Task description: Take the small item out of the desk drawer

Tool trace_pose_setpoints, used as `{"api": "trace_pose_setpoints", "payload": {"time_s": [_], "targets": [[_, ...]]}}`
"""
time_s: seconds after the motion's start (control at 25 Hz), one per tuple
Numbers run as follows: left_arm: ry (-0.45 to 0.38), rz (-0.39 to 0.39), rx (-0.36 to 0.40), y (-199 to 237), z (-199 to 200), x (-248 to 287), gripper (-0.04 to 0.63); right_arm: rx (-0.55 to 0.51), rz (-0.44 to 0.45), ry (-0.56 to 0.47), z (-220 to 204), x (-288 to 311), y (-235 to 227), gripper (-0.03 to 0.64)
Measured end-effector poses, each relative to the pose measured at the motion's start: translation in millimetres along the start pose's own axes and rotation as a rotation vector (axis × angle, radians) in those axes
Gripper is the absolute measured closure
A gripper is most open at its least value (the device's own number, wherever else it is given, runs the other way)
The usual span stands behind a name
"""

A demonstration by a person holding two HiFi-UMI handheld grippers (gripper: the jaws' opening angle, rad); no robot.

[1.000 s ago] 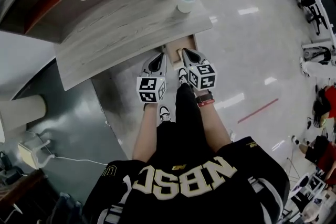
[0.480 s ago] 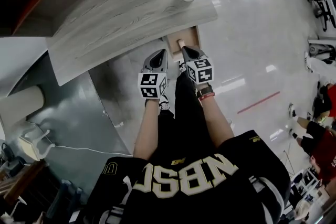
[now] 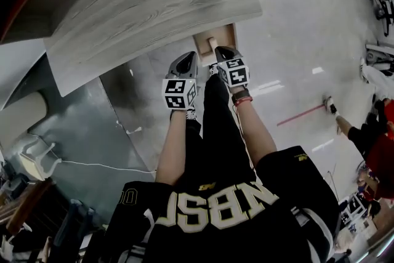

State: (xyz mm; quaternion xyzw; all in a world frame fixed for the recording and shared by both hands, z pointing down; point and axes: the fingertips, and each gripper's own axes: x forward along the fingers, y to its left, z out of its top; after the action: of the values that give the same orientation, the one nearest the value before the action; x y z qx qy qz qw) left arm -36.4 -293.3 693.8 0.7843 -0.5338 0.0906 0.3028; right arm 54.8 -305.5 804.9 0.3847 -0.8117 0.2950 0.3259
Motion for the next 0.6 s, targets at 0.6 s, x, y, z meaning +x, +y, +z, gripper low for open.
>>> {"api": "trace_pose_setpoints", "payload": {"time_s": [0.6], "targets": [[0.054, 0.034, -0.062, 21.8, -40.3, 28.7, 0.581, -0.012, 0.023, 0.181, -53.8, 70.3, -28.7, 0.54]]}}
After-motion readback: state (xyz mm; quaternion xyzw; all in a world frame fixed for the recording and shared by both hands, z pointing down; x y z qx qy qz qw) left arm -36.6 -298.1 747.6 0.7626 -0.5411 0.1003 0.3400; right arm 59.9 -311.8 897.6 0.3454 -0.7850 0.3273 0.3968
